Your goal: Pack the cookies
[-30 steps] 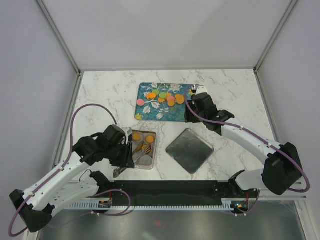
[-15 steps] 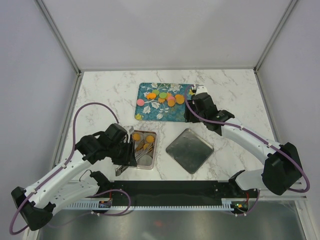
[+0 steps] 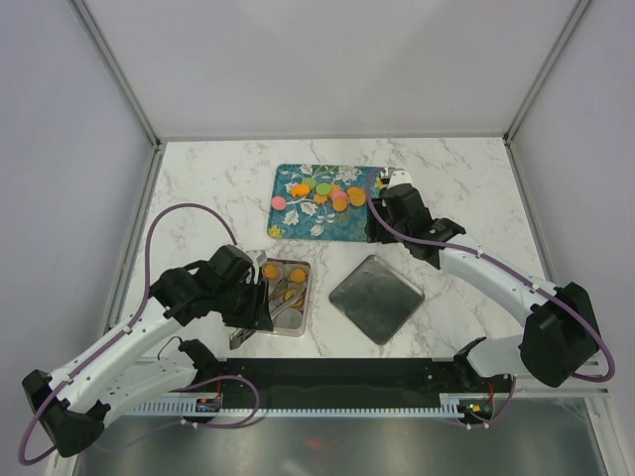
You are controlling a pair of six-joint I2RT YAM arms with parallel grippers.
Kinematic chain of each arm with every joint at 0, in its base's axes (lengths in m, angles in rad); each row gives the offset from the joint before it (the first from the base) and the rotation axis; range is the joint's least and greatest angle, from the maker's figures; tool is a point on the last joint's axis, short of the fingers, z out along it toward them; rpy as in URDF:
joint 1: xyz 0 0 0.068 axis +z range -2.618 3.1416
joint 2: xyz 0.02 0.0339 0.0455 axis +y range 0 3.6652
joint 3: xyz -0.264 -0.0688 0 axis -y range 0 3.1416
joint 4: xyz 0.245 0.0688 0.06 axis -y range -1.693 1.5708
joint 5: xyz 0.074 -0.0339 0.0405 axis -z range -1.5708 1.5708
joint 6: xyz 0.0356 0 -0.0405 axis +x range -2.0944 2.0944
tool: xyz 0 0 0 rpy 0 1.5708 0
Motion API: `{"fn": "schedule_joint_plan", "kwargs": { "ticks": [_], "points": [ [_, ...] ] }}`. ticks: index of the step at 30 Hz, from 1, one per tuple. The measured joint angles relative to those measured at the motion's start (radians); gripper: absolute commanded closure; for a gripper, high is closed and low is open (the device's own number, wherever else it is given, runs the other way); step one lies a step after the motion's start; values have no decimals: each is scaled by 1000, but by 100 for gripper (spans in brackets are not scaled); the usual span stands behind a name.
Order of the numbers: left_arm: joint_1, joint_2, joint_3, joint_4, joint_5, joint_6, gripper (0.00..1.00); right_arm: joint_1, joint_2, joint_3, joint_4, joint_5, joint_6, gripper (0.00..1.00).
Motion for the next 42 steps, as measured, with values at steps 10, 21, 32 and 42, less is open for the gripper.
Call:
{"fn": "schedule_joint_plan", "kwargs": {
  "ticks": [10, 21, 32, 42],
  "points": [
    [0, -7, 19, -21, -10, 0, 53, 0, 1, 0, 0, -1, 0, 40],
    [0, 101, 303, -19, -113, 10, 52, 0, 3, 0, -1, 0, 0, 39],
    [1, 676, 597, 245, -213, 116, 47, 0, -80, 0, -31, 60, 8, 34],
    [10, 998, 753, 353, -283, 157, 45, 0, -120, 0, -95, 99, 6, 28]
  ]
}}
